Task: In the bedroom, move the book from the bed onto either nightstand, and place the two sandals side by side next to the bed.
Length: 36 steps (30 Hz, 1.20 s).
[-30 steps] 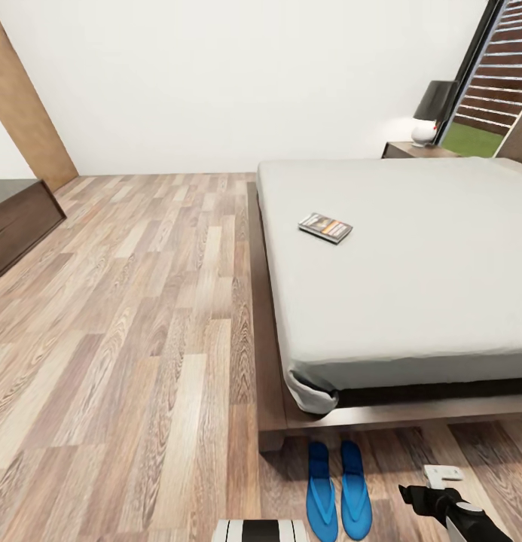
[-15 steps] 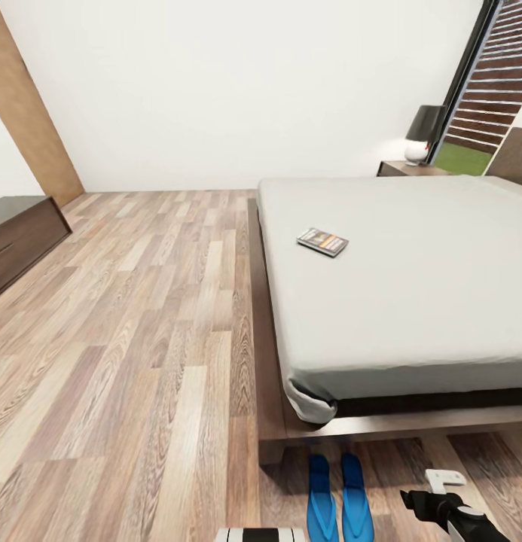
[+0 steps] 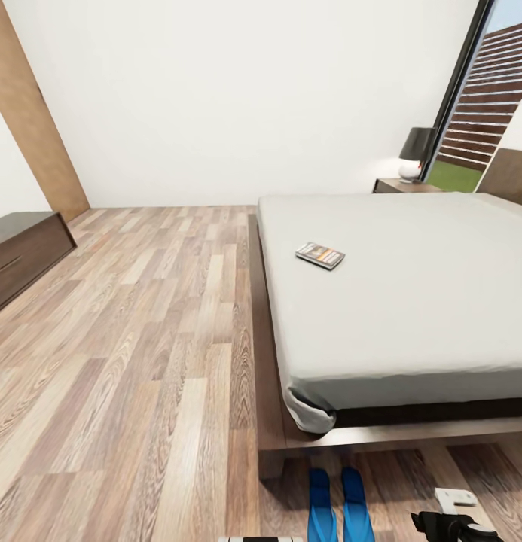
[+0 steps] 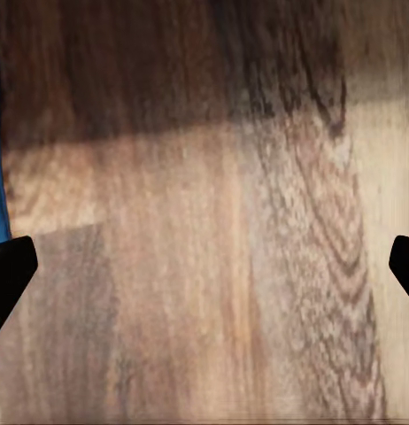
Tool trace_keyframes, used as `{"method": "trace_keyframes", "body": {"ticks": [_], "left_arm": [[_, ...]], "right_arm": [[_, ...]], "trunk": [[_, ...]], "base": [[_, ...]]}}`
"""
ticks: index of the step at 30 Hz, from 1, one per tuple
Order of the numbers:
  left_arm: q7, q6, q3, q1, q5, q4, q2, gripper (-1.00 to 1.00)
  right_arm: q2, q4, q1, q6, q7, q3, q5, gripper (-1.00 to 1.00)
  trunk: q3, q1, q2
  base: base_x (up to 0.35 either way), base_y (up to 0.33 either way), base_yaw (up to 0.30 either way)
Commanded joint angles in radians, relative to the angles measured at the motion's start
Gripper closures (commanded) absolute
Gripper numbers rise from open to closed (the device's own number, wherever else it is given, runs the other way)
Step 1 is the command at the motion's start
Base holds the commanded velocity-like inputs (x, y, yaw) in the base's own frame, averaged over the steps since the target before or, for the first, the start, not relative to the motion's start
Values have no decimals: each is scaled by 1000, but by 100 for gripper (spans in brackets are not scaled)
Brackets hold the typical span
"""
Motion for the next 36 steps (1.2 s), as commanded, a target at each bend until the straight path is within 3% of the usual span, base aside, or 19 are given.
{"method": "trace_keyframes", "body": {"ticks": [1,36], "left_arm": [[3,-2,-9,0,9,0,0,-100],[3,-3,-12,0,9,0,-1,-100]], "right_arm": [[0,-2,0,6,3,1,-10,-100],[-10,42,0,5,3,12,-8,-100]], "trunk": [[3,-1,0],[139,-16,8]], "base": [[0,0,0],[0,0,0]]}}
